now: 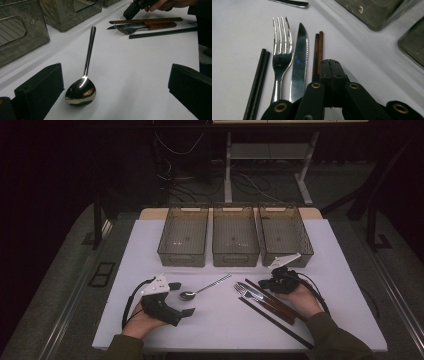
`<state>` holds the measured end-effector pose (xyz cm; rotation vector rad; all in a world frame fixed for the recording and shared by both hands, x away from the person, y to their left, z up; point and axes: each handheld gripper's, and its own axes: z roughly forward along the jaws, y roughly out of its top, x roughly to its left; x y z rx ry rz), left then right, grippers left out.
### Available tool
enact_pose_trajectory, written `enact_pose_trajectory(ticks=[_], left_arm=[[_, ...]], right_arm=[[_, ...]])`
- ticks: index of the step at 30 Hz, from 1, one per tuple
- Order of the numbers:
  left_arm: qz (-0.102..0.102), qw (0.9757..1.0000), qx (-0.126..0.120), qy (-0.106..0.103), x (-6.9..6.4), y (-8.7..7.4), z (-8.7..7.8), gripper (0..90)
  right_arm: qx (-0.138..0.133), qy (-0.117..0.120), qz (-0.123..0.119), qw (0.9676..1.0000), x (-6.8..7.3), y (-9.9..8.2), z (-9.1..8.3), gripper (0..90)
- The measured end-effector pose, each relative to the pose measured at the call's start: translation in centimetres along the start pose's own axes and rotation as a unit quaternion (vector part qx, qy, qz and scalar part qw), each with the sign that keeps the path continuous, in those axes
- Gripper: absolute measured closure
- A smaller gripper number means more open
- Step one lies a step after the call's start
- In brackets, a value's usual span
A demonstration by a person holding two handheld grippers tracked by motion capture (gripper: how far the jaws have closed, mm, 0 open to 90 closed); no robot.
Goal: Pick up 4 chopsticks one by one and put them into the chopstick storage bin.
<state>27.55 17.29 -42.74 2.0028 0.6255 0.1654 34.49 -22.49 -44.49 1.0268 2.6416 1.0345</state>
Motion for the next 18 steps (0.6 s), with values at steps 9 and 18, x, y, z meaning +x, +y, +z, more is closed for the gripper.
enact_pose_trajectory(ticks=[9,18], left_arm=[[0.002,1.0000,0.000,0.001,0.0,0.0,-0.1,0.0],[0.000,1.0000,0.000,0.002,-0.2,-0.1,-0.1,0.0]], right_arm=[[-0.021,-0.001,0.008,0.9997,-0.1,0.0,-1.6,81.8],[-0.042,0.012,0.026,0.9987,0.2,-2.2,-5.6,62.5]])
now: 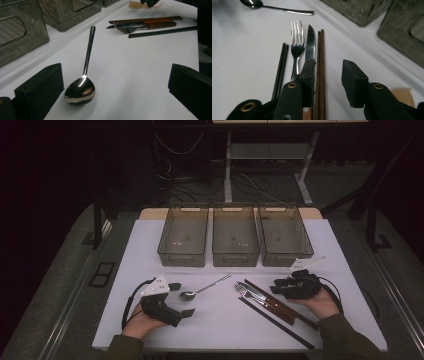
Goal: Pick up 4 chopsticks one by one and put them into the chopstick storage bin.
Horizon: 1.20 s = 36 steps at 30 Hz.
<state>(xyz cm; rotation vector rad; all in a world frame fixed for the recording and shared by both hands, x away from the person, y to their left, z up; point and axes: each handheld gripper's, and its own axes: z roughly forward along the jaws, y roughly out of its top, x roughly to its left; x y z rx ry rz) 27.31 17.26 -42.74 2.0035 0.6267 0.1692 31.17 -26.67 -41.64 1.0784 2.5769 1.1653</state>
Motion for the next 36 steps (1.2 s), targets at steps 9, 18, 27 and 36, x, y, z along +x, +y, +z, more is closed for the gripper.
enact_pose_trajectory(ticks=[9,18,27,36], left_arm=[[0.003,1.0000,0.003,0.000,0.0,0.0,-0.1,0.0],[0.004,1.0000,0.004,0.000,0.0,-0.1,-0.1,0.0],[0.004,1.0000,0.004,0.000,0.0,-0.1,-0.1,0.0],[0.005,1.0000,0.003,-0.001,0.0,-0.1,-0.1,0.0]], right_arm=[[0.015,-0.015,-0.017,0.9996,1.0,-3.5,-3.2,70.1],[0.032,-0.027,-0.023,0.9988,1.2,-5.9,-4.6,77.5],[0.059,-0.032,-0.032,0.9972,1.0,-6.2,-3.9,78.9],[0.067,-0.031,-0.034,0.9967,0.8,-6.3,-3.6,79.8]])
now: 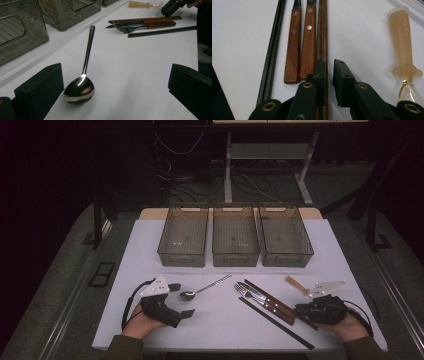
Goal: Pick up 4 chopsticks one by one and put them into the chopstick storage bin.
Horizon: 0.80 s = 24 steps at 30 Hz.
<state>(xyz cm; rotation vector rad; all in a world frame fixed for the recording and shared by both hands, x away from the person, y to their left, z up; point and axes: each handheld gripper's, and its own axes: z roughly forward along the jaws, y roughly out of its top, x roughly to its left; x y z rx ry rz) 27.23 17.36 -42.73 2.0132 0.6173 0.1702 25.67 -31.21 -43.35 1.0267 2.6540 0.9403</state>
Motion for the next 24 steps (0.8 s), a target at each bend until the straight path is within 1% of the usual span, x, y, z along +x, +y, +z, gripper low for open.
enact_pose_trajectory(ticks=[6,9,15,24], left_arm=[[-0.003,1.0000,-0.002,0.001,-0.03,-0.01,-0.01,0.0],[0.000,1.0000,0.000,0.000,0.01,0.00,-0.01,0.0],[-0.002,1.0000,-0.001,0.000,-0.04,0.00,0.00,0.0],[0.000,1.0000,0.001,-0.001,-0.04,-0.01,0.04,0.0]], right_arm=[[0.006,0.000,-0.001,1.0000,0.00,-0.03,0.18,79.9],[0.007,-0.002,-0.003,1.0000,-0.09,-0.05,0.25,79.8],[0.013,-0.004,-0.003,0.9999,-0.29,-0.12,0.43,80.2],[0.016,-0.008,-0.019,0.9997,-0.16,-0.14,0.56,80.4]])
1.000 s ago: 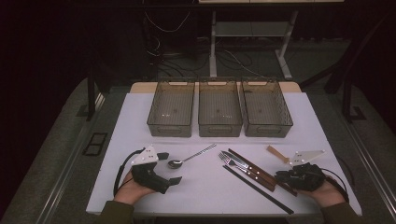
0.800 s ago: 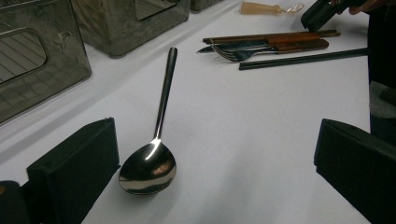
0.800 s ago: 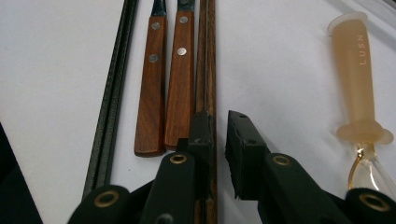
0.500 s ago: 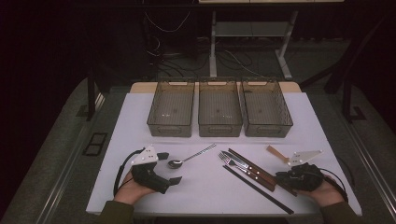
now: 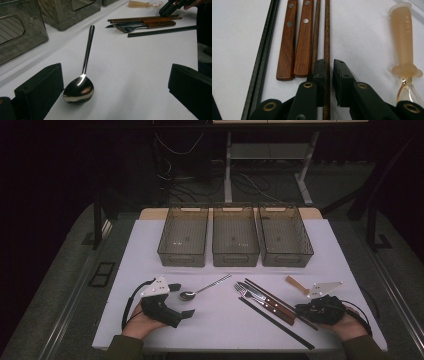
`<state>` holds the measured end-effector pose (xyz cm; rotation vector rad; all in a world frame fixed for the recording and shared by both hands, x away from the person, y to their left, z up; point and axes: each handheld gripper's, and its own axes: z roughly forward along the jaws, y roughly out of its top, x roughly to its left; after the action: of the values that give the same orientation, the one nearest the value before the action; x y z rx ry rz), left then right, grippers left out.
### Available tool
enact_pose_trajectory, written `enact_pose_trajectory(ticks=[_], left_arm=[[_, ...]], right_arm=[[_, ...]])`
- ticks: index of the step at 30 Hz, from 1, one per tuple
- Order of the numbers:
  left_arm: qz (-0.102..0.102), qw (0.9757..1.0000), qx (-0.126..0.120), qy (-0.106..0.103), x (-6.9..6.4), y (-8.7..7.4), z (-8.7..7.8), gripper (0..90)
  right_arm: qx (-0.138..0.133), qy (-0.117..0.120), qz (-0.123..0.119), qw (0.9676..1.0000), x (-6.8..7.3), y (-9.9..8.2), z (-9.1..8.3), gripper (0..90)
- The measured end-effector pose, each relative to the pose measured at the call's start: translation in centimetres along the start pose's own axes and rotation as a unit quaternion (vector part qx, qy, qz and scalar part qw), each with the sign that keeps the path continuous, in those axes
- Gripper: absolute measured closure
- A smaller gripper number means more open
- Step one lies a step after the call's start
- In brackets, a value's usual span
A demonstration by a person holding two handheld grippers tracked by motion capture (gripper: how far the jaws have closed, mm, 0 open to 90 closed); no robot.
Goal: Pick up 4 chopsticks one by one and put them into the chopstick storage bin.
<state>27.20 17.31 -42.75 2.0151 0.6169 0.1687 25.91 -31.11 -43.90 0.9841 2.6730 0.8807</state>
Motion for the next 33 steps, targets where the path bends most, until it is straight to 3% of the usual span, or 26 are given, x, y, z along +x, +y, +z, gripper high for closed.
enact_pose_trajectory(ticks=[7,18,26,33], left_arm=[[0.000,1.0000,0.000,0.001,0.0,0.0,0.1,0.0],[0.002,1.0000,0.000,-0.001,-0.1,0.0,0.1,0.0],[0.003,1.0000,0.001,-0.001,-0.1,0.0,0.1,0.0],[0.003,1.0000,0.001,-0.001,-0.1,0.0,0.1,0.0]], right_arm=[[0.003,-0.010,-0.016,0.9998,0.3,0.1,0.1,82.9],[0.009,-0.015,-0.008,0.9998,0.3,0.3,0.1,84.6],[-0.017,0.003,0.012,0.9998,-0.1,0.3,-0.5,84.6],[-0.036,-0.001,0.013,0.9993,-0.2,0.3,-1.1,84.6]])
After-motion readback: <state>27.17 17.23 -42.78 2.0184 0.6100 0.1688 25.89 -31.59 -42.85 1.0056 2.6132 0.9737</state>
